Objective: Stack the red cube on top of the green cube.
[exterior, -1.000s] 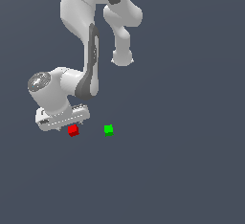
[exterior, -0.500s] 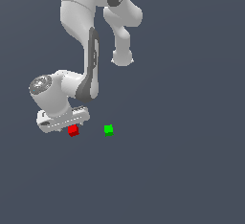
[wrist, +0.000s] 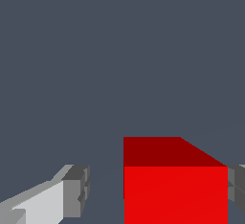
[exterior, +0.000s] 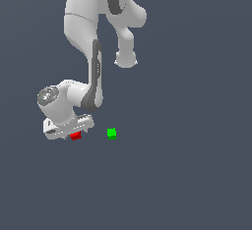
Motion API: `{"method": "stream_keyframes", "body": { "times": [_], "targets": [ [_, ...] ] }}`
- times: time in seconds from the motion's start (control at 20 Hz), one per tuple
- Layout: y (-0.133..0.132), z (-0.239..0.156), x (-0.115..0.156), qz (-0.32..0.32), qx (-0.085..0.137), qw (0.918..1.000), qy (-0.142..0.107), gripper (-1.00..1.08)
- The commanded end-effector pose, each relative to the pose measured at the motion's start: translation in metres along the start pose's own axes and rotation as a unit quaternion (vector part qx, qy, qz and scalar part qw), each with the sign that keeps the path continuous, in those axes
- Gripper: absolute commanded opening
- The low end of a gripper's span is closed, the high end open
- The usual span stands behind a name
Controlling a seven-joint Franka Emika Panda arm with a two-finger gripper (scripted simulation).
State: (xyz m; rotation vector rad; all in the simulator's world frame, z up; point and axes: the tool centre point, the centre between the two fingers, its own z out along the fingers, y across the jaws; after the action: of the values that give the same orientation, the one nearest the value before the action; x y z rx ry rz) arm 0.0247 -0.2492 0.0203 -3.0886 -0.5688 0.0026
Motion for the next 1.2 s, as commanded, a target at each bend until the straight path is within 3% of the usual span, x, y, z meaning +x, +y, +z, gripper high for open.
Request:
{"method": "stream_keyframes", "body": {
  "times": [0.0, 0.05, 0.75, 1.15],
  "targets": [
    [0.001, 0.000, 0.001, 0.000, -0.001, 1.0000, 0.001, 1.00],
    [0.001, 0.000, 0.001, 0.000, -0.001, 1.0000, 0.001, -1.00],
    [0.000, -0.004, 0.001, 0.000, -0.001, 1.0000, 0.001, -1.00],
    [0.000, -0.047, 0.000, 0.000, -0.001, 1.0000, 0.001, -1.00]
  ]
}}
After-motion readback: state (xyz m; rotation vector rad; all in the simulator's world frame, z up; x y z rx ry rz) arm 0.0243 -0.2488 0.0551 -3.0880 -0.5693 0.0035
